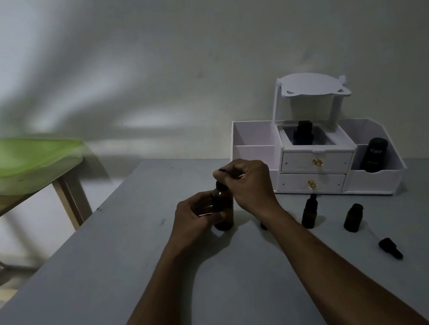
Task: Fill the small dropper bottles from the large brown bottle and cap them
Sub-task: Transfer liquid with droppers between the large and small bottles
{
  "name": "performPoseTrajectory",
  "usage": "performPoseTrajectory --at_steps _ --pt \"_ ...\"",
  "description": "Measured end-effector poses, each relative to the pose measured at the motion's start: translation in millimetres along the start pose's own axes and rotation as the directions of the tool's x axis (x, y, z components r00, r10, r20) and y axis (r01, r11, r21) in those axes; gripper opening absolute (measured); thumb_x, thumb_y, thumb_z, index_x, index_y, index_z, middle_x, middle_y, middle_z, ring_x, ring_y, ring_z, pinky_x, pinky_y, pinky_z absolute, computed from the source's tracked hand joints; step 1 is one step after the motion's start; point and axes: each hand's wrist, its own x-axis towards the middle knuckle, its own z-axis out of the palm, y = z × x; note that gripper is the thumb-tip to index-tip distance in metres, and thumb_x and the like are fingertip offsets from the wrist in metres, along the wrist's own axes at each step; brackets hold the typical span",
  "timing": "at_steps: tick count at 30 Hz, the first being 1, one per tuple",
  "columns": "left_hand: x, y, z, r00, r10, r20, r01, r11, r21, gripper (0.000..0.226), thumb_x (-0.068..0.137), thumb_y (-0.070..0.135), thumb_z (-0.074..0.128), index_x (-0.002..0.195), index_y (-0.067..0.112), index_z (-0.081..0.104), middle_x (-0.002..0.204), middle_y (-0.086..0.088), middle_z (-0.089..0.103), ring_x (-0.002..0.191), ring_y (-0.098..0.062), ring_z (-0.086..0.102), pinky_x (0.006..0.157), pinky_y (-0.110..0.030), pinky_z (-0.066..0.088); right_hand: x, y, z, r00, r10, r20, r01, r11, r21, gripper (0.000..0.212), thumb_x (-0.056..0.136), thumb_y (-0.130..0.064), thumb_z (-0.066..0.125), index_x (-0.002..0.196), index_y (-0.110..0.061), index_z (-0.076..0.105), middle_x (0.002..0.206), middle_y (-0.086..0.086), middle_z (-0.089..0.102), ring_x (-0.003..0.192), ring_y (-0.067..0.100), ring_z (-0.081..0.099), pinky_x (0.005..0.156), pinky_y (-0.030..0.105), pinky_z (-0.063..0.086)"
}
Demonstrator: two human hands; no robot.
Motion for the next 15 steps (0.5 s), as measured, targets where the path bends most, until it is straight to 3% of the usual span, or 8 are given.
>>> performPoseTrajectory --at_steps 6,12,15 --pt "-3.5 0.1 -1.8 1.000 -0.001 0.002 0.001 1.000 -0.004 0.046 0.076 0.008 0.080 0.118 0.022 0.069 0.106 0.008 0.073 0.095 -0.007 0.070 0.074 -0.012 0.054 -1.9 3.6 5.5 0.998 -0.036 -0.044 0.036 0.999 0.011 0.007 0.084 -0.017 0.076 0.083 -0.011 0.078 0.075 -0.006 0.072 0.067 -0.004 0.064 0.068 0.003 0.048" --pt "-9.0 3.0 -3.9 0.999 -0.043 -0.009 0.043 0.999 -0.018 0.045 0.074 0.007 0.079 0.116 0.023 0.071 0.104 0.010 0.074 0.096 -0.008 0.069 0.083 -0.025 0.057 -3.7 -4.5 0.6 0.996 -0.082 -0.035 0.083 0.996 0.039 0.016 0.086 -0.026 0.075 0.095 -0.013 0.078 0.088 -0.003 0.076 0.080 0.003 0.069 0.073 0.010 0.054" --pt "-10.1 5.4 -3.1 0.997 -0.073 -0.006 0.072 0.996 -0.052 0.045 0.074 0.004 0.078 0.112 0.026 0.072 0.099 0.015 0.074 0.093 -0.003 0.069 0.080 -0.024 0.056 4.2 -21.7 -13.9 0.990 -0.119 -0.072 0.126 0.987 0.098 0.018 0.087 -0.026 0.074 0.097 -0.011 0.076 0.085 -0.002 0.077 0.078 0.005 0.071 0.074 0.016 0.056"
